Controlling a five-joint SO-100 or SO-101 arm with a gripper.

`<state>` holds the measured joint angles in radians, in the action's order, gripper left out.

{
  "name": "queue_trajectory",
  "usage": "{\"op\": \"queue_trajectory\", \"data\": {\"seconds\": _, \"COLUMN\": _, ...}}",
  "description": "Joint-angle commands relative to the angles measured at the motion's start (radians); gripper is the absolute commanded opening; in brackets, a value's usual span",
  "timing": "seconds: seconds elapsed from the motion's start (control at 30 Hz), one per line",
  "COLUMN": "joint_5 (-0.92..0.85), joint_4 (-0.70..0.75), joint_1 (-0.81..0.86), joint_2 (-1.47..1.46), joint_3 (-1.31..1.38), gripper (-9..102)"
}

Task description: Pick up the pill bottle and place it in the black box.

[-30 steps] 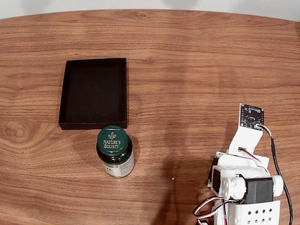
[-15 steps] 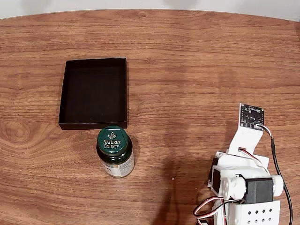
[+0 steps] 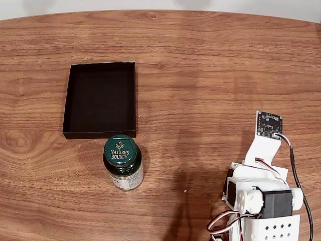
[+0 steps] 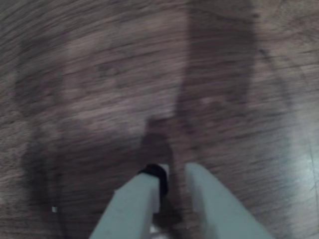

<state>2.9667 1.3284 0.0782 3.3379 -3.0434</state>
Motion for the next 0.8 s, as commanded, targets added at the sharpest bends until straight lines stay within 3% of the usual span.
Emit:
{"op": "queue_trajectory", "data": {"seconds": 0.0, "joint_5": 0.003, "joint_4": 0.173, "joint_1": 0.008, "joint_2": 0.0, "joint_3": 0.014, "gripper": 1}}
{"op": "queue_trajectory", "data": {"seconds": 0.77, "joint_5": 0.02, "joint_4": 0.173, "joint_1": 0.032, "joint_2": 0.0, "joint_3": 0.014, "gripper": 1}}
